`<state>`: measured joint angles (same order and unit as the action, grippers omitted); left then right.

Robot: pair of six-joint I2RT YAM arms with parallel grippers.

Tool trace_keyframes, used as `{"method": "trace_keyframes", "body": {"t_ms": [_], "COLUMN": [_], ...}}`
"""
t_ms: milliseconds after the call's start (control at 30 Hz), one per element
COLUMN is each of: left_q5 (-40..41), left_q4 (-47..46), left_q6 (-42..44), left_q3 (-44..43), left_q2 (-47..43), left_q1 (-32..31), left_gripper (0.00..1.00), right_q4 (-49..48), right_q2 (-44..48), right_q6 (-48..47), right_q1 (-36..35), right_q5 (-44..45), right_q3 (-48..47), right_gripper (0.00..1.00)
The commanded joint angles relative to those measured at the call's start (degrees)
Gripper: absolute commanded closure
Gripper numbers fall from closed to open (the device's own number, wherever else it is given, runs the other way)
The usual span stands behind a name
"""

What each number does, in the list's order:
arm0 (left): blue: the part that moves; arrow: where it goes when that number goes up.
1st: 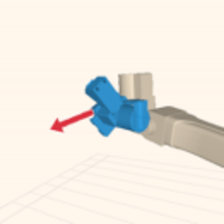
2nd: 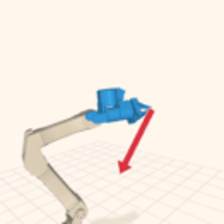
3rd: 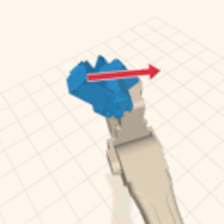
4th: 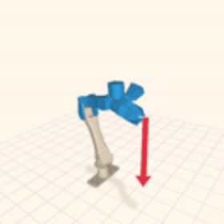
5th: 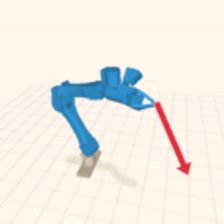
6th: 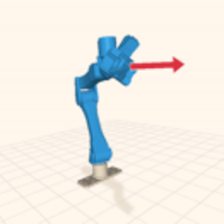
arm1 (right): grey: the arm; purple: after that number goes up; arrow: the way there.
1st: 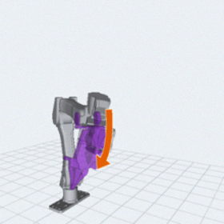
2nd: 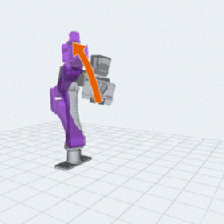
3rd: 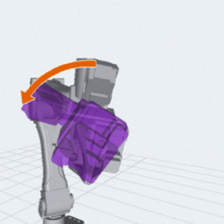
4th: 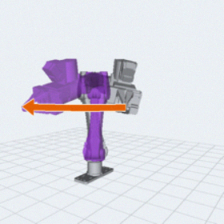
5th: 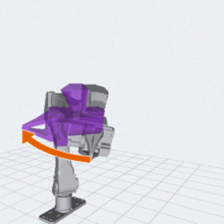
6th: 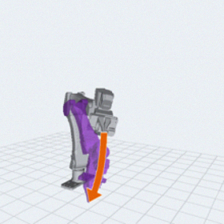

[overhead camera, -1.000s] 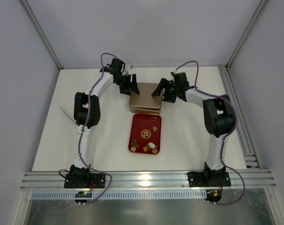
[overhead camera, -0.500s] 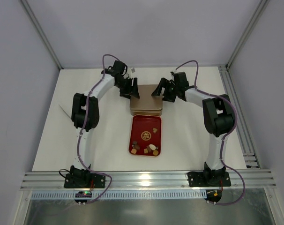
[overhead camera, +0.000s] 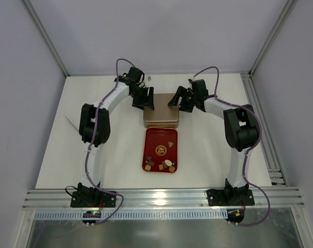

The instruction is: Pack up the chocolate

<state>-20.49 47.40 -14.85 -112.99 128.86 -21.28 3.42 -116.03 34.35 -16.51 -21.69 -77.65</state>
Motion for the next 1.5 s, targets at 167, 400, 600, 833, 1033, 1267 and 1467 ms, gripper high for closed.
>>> {"method": "trace_keyframes", "body": {"t_ms": [167, 400, 600, 833, 1033, 1267, 1467], "left_q5": [7.74, 11.25, 13.72, 14.34, 15.66, 16.36, 16.71], "left_q4": [5.95, 9.55, 10.79, 9.2, 9.73, 9.82, 10.0], "left_q6": [2.98, 2.46, 1.14, -0.35, -1.67, -2.55, -2.99], "left_q3": [-3.72, -6.54, -4.53, -0.83, -0.74, -0.65, -0.65], "left_q2": [-1.68, 0.51, 1.31, 0.78, 2.27, 3.15, 3.42], "left_q1": [-3.5, -3.95, -4.03, -4.03, -4.47, -5.09, -5.35], "left_gripper": [0.35, 0.35, 0.38, 0.39, 0.4, 0.41, 0.41], "right_q4": [-1.93, -0.79, -0.43, -1.22, -2.1, -5.96, -9.75], "right_q2": [5.46, 6.25, 7.48, 9.41, 12.13, 14.77, 15.13], "right_q6": [-1.12, -1.65, -2.09, -2.53, -2.71, -1.3, 0.72], "right_q1": [-1.07, -1.06, -1.07, -1.15, -1.15, -1.07, 0.51], "right_q5": [0.69, 0.78, 0.69, 0.69, 0.78, 0.51, -1.07], "right_q3": [1.88, 2.85, 5.74, 10.05, 14.27, 21.38, 26.05], "right_gripper": [0.22, 0.21, 0.21, 0.21, 0.21, 0.22, 0.31]}}
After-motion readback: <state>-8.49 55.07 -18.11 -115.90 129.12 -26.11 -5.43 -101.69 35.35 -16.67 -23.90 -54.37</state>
